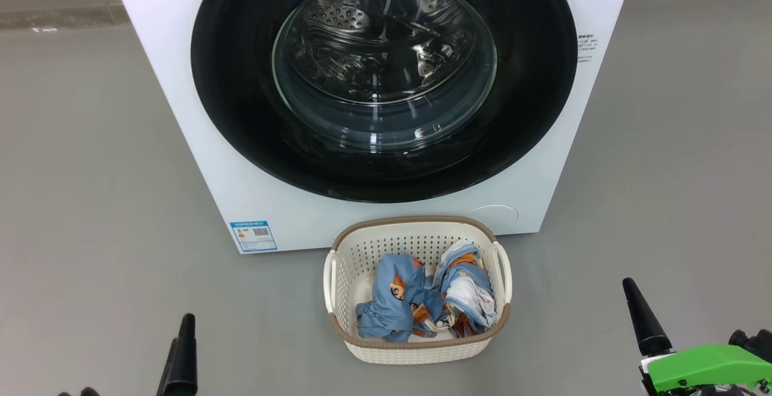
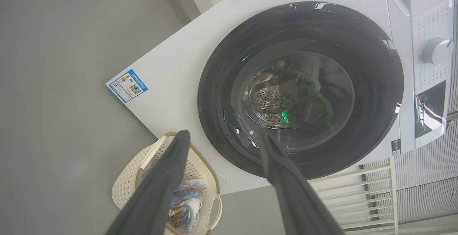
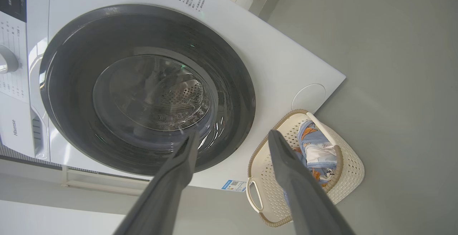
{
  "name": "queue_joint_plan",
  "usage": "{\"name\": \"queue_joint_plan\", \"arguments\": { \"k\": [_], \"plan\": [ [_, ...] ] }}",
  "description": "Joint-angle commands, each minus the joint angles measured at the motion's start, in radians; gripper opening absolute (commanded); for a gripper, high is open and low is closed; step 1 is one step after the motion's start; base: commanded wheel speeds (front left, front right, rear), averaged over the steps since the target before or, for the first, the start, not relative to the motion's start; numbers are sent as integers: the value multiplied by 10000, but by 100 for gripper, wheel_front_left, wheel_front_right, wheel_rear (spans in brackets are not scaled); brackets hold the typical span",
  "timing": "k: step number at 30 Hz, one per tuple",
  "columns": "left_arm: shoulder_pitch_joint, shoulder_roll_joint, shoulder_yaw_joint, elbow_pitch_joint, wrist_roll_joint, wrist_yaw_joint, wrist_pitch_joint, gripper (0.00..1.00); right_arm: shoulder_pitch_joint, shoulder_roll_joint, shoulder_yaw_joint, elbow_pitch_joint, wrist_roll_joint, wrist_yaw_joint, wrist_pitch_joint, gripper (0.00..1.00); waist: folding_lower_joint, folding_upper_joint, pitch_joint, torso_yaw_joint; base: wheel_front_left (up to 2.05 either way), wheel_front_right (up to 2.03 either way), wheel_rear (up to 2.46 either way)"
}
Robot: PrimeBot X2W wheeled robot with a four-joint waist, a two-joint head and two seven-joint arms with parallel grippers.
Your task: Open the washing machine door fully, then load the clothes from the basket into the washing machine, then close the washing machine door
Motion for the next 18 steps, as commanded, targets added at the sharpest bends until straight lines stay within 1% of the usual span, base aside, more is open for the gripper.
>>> {"name": "queue_joint_plan", "arguments": {
  "k": [1, 18],
  "plan": [
    [-224, 150, 87, -325, 333, -35, -123, 100, -222, -223, 129, -245, -360, 23, -117, 100, 0, 0, -9, 6, 0, 0, 0],
    [-175, 148, -6, -210, 3009, -37, -622, 100, -267, -538, 777, -56, -2393, 31, -621, 100, 0, 0, -89, 44, 0, 0, 0]
  ]
}}
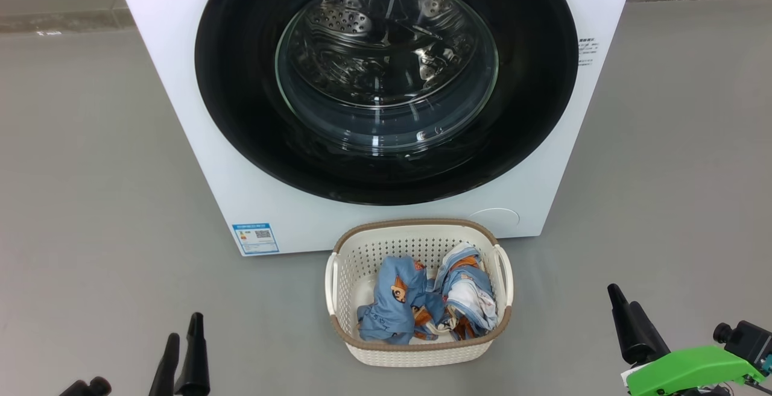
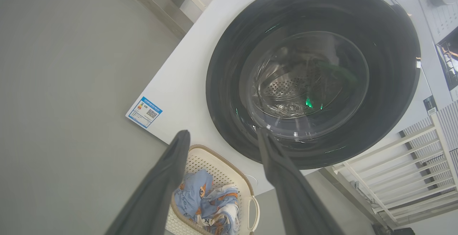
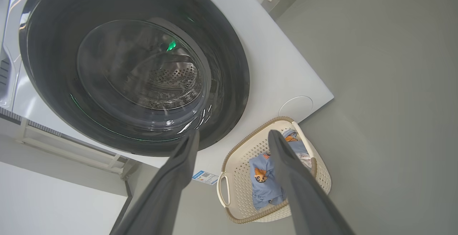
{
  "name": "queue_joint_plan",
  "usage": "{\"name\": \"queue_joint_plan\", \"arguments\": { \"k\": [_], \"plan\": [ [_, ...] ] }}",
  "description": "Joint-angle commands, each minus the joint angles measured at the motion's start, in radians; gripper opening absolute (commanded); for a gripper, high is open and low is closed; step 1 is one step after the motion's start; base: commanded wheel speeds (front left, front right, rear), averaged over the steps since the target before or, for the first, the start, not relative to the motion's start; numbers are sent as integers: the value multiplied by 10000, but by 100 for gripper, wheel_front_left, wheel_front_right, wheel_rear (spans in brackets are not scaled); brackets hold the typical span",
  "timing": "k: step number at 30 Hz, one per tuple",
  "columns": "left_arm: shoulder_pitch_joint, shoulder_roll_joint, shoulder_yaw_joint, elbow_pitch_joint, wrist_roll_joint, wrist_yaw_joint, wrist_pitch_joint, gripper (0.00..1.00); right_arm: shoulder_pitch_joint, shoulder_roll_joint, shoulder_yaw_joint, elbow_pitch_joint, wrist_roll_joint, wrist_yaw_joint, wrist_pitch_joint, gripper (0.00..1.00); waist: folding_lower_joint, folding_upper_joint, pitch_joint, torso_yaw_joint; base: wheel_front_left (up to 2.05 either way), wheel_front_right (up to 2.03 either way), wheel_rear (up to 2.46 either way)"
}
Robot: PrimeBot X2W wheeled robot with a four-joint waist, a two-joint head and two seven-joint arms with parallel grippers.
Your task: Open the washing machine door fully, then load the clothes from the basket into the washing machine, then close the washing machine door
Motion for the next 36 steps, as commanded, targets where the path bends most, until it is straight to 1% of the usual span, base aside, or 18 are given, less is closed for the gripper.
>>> {"name": "queue_joint_plan", "arguments": {
  "k": [1, 30, 36],
  "plan": [
    [-175, 138, 103, -225, 398, -36, -134, 100, -268, -225, 160, -206, -303, 31, -146, 100, -1, 0, -8, 8, 0, 0, 0],
    [-67, 145, -137, -296, 4060, -59, -985, 100, -264, -716, 1004, -103, -3214, 45, -1005, 100, -1, 0, -180, 99, 0, 0, 0],
    [-55, 157, -170, -314, 4660, -62, -1131, 100, -250, -777, 1129, -113, -3735, 48, -1152, 100, -1, 0, -191, 99, 0, 0, 0]
  ]
}}
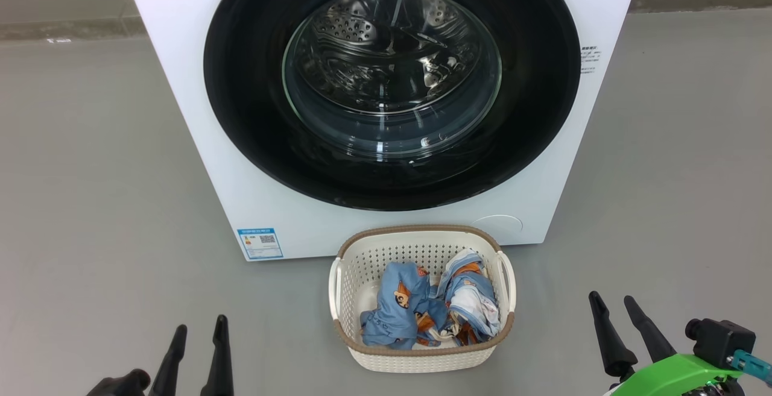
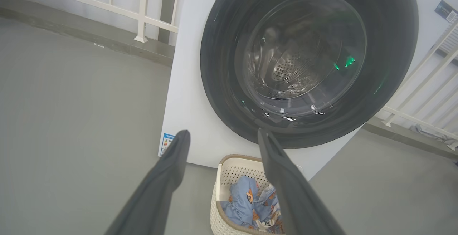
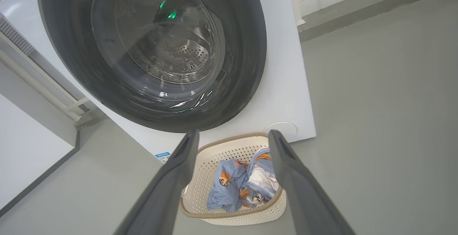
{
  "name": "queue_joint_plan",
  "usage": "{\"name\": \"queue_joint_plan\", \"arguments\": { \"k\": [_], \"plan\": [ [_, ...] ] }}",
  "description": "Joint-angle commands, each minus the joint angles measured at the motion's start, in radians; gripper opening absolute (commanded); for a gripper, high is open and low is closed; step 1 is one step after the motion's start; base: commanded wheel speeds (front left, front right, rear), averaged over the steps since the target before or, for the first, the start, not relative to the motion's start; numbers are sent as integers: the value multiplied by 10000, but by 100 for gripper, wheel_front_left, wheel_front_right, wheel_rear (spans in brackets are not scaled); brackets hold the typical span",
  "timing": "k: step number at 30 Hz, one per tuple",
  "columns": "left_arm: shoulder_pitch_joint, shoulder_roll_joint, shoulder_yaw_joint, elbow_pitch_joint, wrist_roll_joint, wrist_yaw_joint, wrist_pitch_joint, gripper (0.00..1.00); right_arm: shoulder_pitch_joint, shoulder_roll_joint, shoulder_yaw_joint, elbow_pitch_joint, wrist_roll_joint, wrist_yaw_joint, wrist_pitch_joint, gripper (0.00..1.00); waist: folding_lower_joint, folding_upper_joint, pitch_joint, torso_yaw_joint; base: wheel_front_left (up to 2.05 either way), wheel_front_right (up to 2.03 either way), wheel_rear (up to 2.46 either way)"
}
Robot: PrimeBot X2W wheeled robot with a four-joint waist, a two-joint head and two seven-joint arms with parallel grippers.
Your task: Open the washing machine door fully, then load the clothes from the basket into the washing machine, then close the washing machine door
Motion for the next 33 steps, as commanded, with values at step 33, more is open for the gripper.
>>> {"name": "queue_joint_plan", "arguments": {
  "k": [33],
  "plan": [
    [-278, 193, 320, 99, 2600, -51, -968, 100, -34, -343, 366, -283, -3313, 60, -1010, 100, -1, 0, -43, -121, 0, 0, 0]
  ]
}}
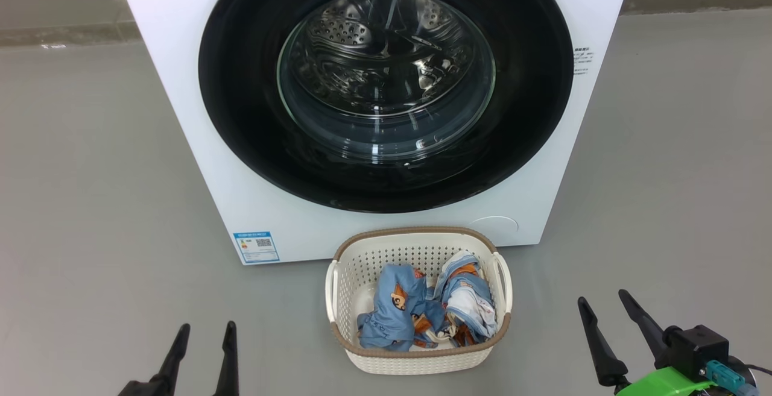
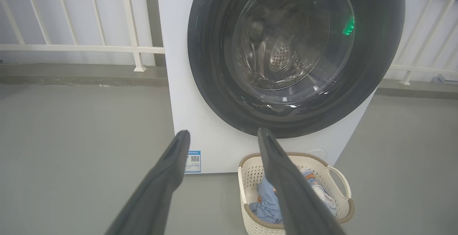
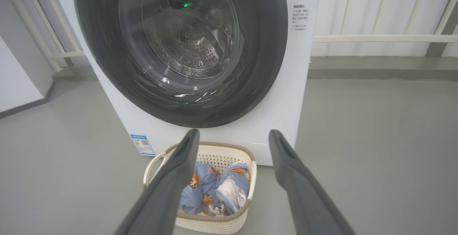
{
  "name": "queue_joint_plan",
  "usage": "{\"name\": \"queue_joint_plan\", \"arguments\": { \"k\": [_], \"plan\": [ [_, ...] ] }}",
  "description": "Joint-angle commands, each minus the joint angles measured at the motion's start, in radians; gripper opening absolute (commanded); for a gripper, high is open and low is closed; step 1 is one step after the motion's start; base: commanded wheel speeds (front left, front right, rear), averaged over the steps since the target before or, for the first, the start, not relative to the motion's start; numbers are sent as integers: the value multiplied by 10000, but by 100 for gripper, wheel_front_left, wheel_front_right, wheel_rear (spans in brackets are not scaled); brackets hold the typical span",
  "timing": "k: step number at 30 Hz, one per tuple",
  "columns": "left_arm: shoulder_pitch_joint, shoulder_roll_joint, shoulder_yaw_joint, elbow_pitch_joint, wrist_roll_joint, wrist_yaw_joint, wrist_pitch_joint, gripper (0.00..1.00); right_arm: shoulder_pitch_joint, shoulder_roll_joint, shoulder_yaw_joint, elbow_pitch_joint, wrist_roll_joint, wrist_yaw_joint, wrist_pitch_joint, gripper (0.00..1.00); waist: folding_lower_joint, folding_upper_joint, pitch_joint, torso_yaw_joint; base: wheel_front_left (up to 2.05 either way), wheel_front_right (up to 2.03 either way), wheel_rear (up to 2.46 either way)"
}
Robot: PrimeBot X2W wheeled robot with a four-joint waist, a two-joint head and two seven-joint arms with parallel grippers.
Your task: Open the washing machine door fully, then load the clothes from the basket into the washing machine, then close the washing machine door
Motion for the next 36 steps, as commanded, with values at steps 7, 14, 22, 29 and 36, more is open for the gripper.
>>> {"name": "queue_joint_plan", "arguments": {
  "k": [7, 14, 22, 29, 36],
  "plan": [
    [-436, 119, 550, 37, -178, -23, -136, 100, -50, -73, -159, -312, -48, 46, -128, 100, 0, -1, 32, -20, 0, 0, 0],
    [-536, 105, 654, 214, -203, -23, -136, 100, -16, 2, -329, -327, -97, 46, -128, 100, 0, -1, 27, -17, 0, 0, 0],
    [-562, 78, 774, 146, -81, -23, -136, 100, -29, 68, -340, -313, -125, 46, -128, 100, 0, -1, 29, -49, 16, 16, -31],
    [-621, 63, 812, 136, -17, -23, -136, 100, -83, 69, -303, -313, -141, 46, -128, 100, 0, -1, 78, -106, 78, 78, -157],
    [-650, 53, 833, 97, -87, -23, -136, 100, -89, 114, -297, -296, -143, 46, -128, 100, 0, -1, 96, -153, 120, 120, -241]
  ]
}}
